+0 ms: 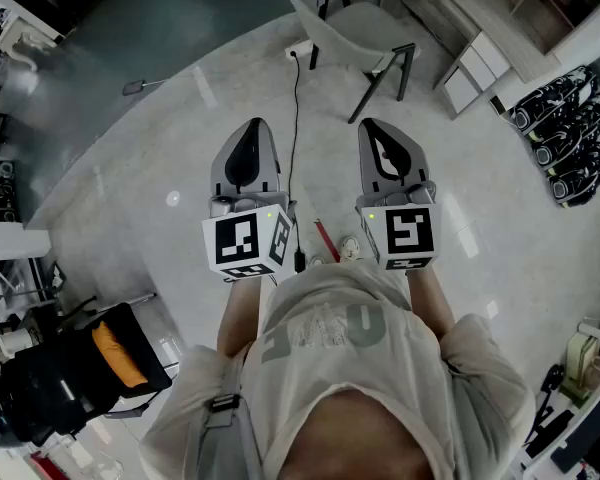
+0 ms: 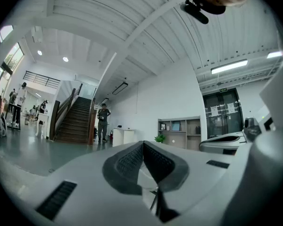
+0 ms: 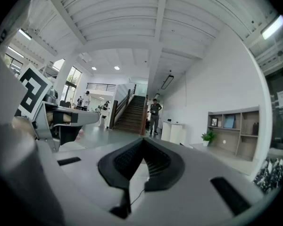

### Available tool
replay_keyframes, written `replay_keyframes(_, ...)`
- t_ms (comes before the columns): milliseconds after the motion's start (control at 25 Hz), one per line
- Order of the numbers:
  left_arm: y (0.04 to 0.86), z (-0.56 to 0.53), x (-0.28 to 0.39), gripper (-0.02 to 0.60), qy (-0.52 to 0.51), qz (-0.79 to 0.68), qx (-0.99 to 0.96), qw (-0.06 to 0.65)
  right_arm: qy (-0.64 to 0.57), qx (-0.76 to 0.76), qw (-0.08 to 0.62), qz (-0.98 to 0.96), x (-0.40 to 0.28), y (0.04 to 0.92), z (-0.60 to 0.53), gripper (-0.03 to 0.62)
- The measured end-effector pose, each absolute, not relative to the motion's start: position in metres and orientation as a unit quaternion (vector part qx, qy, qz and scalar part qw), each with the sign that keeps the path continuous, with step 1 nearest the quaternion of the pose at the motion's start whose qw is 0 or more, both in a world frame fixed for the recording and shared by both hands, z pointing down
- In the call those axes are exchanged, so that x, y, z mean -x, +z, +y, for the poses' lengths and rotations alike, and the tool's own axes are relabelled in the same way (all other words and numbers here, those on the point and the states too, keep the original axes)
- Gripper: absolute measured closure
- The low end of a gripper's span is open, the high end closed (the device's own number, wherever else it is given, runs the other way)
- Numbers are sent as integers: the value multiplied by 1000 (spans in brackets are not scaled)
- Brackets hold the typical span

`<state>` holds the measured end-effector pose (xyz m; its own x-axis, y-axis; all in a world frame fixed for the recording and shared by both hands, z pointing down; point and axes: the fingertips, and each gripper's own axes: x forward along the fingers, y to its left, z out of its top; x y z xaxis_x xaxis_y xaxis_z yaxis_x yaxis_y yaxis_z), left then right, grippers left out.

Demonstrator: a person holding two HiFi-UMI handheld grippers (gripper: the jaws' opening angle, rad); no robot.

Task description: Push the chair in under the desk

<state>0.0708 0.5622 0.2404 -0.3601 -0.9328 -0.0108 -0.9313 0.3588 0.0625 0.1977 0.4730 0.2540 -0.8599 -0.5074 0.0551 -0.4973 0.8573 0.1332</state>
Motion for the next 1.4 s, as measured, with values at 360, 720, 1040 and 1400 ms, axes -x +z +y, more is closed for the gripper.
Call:
replay_keyframes(360,242,555,-77,566,-23,-823,-567,9,-44,-251,48,-966,-200,262,469,579)
replay_keyframes(720,264,539,-85,566,-10,-826,-562,28,-3,-277,28,-960,-231,274,434,579)
replay_keyframes(1040,296,507,-75,566,-10,-826,-562,42,-25,-279,50,-959,-237,296,405,579)
replay_keyframes(1400,331,410,-16,566,-38,-803,-592,59,-35,-301,73,-950,-200,323,333,579)
